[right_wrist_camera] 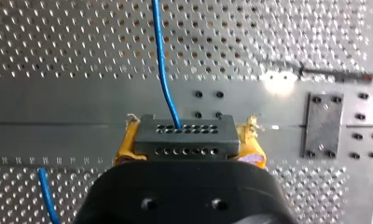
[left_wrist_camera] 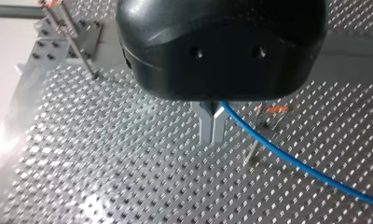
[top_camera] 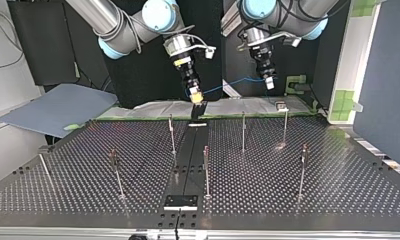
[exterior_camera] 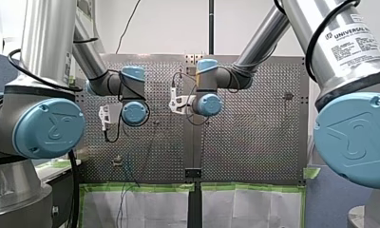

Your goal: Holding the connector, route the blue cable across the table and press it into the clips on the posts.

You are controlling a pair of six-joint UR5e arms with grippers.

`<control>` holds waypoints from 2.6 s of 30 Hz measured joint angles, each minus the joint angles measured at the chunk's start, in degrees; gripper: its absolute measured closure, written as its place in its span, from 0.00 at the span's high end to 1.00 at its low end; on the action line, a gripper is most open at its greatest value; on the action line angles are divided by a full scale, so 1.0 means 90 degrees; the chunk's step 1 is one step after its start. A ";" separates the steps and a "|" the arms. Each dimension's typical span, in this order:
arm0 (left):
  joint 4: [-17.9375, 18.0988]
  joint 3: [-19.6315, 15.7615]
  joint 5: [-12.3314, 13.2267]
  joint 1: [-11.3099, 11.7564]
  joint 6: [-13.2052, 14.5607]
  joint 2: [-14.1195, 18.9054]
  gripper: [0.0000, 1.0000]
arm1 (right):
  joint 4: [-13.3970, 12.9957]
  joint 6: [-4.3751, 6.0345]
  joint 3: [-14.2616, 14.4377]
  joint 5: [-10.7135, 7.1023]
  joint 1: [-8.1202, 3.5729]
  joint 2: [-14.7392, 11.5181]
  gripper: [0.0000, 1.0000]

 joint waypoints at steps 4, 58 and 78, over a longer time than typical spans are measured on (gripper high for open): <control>-0.0195 0.0077 0.0011 0.0193 -0.0031 0.0195 0.00 | 0.0228 0.0002 -0.0227 -0.0035 0.0059 0.0041 0.00; -0.1161 0.1230 0.1683 0.2013 -0.0233 0.1201 0.00 | 0.2476 0.0266 -0.3199 -0.0324 0.0420 0.0652 0.00; -0.1132 0.1584 0.2556 0.2607 -0.0594 0.0952 0.00 | 0.3027 0.0286 -0.4369 -0.0327 0.0478 0.1226 0.00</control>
